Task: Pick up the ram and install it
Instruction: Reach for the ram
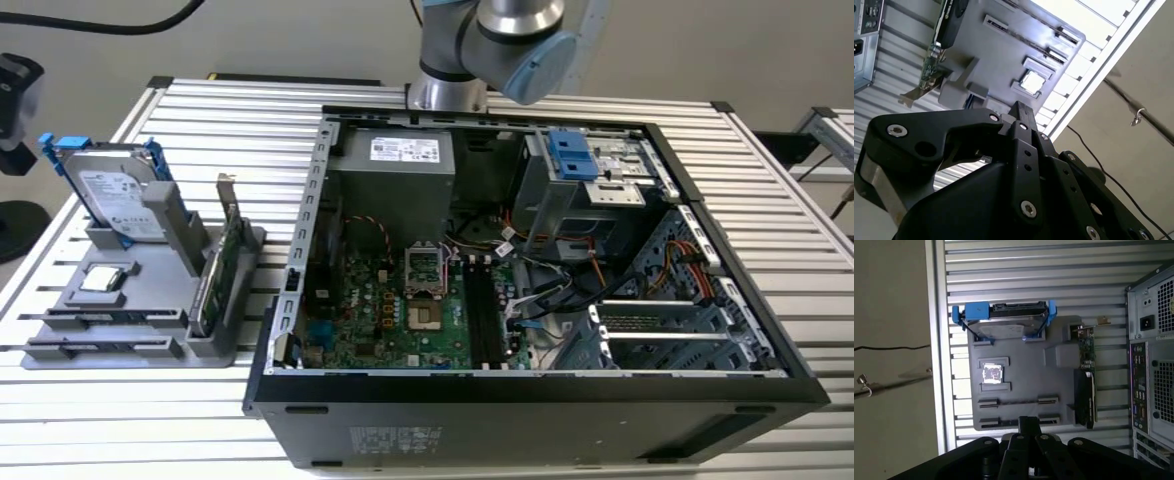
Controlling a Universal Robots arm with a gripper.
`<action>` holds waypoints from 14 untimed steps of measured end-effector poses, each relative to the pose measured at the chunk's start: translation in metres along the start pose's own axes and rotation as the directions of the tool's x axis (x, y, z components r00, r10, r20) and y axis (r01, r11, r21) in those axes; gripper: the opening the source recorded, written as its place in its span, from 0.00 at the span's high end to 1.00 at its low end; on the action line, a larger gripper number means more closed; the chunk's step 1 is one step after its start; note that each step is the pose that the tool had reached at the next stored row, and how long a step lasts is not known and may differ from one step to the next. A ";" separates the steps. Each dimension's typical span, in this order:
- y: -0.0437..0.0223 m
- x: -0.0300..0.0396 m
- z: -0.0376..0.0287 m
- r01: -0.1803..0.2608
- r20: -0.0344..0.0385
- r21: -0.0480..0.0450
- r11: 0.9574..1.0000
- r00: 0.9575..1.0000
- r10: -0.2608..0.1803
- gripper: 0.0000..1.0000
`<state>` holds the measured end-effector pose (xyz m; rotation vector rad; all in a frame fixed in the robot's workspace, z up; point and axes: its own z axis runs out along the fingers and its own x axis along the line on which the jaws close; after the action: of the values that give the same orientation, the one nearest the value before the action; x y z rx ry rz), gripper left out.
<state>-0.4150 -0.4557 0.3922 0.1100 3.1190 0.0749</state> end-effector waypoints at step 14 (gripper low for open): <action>-0.0150 -0.0011 -0.0006 0.000 0.000 0.000 1.000 1.000 0.000 1.00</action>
<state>-0.4150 -0.4707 0.3921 0.1100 3.1189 0.0750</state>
